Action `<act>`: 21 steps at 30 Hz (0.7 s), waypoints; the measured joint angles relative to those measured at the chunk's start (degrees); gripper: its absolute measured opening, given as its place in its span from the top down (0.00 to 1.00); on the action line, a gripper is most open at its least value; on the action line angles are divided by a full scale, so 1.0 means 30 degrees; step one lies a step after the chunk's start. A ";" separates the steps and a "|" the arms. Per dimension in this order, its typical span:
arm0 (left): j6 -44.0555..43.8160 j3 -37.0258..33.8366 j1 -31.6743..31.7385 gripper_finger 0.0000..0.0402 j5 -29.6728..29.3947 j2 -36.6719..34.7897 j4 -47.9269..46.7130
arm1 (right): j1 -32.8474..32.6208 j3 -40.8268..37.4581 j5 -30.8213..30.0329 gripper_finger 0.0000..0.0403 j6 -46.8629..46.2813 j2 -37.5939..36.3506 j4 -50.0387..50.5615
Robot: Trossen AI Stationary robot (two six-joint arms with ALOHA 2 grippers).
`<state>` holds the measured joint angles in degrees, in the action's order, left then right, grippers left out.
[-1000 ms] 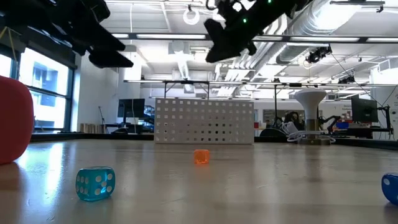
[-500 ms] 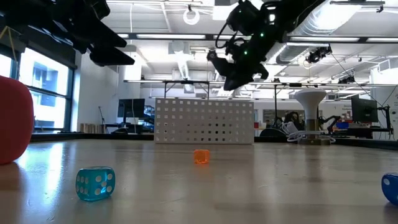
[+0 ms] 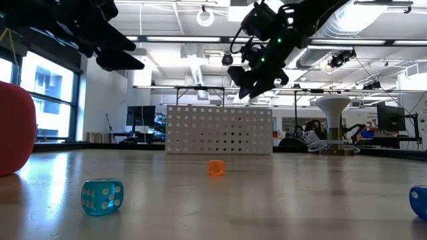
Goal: Pick & Place Dice
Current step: Put the large dark pink dice into the white bin
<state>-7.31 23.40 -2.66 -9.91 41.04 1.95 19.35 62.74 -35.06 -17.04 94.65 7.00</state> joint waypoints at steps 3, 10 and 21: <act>-0.0004 0.0000 0.0000 0.04 0.0000 0.0000 0.0001 | -0.0454 0.0000 -0.0343 0.52 0.0732 0.0000 -0.0410; -0.0021 0.0000 0.0000 0.04 0.0000 0.0000 0.0001 | -0.2400 0.0015 -0.0895 0.50 0.2280 -0.0234 -0.1397; -0.0029 -0.0007 0.0000 0.04 0.0007 0.0000 0.0021 | -0.7431 0.0029 0.1080 0.52 0.2618 -0.1166 -0.0568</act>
<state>-7.40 23.38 -2.66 -9.89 41.04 2.02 -2.94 62.83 -31.82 -9.18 91.15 5.30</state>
